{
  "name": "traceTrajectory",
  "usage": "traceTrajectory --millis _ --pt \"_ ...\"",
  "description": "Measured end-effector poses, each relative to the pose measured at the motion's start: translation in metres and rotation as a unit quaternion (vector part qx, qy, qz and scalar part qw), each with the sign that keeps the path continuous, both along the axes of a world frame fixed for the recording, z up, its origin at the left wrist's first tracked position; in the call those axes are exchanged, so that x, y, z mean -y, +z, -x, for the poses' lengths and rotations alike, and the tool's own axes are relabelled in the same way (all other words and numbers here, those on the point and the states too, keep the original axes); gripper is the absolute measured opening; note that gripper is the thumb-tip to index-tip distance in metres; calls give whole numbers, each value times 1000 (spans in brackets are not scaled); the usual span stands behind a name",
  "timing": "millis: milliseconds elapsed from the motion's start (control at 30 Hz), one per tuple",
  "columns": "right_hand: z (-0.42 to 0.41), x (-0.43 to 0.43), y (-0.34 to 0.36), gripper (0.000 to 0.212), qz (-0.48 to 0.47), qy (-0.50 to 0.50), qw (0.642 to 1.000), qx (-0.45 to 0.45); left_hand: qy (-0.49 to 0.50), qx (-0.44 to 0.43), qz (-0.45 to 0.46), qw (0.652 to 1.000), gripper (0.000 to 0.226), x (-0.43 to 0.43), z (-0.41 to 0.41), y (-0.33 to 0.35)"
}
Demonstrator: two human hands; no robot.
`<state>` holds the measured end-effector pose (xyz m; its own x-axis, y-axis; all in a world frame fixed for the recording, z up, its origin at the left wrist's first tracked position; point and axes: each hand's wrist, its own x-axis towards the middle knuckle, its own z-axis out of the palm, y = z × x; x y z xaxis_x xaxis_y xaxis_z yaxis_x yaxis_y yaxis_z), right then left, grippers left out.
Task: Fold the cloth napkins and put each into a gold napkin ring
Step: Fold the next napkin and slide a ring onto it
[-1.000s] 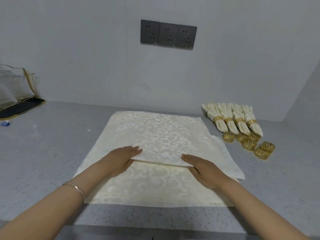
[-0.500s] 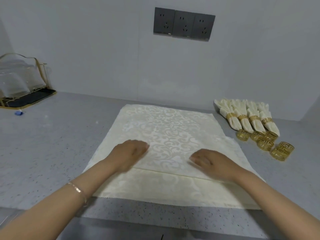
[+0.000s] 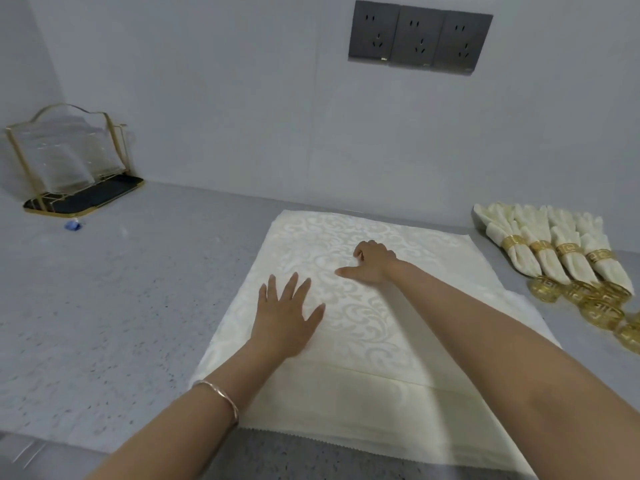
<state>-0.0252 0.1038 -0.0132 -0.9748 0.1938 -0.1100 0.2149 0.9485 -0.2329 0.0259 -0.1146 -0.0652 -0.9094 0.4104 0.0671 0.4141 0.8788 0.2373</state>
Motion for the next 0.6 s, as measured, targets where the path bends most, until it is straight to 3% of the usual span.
traceTrajectory --millis 133,233,333,433,500,600 --pt "22 17 -2 57 53 23 998 6 12 -13 -12 1000 71 1 1 0" --pt "28 41 0 36 112 80 988 -75 27 -21 -45 998 79 1 2 -3" --pt "21 62 9 20 179 130 966 -135 45 -31 -174 983 81 3 0 -2" --pt "-8 68 23 14 192 167 952 -171 70 8 -364 929 71 8 -5 11" --pt "-35 61 32 10 171 186 948 -194 80 41 -433 897 62 15 -7 22" --pt "-86 42 40 6 168 183 945 -212 13 54 -382 923 53 28 -11 37"
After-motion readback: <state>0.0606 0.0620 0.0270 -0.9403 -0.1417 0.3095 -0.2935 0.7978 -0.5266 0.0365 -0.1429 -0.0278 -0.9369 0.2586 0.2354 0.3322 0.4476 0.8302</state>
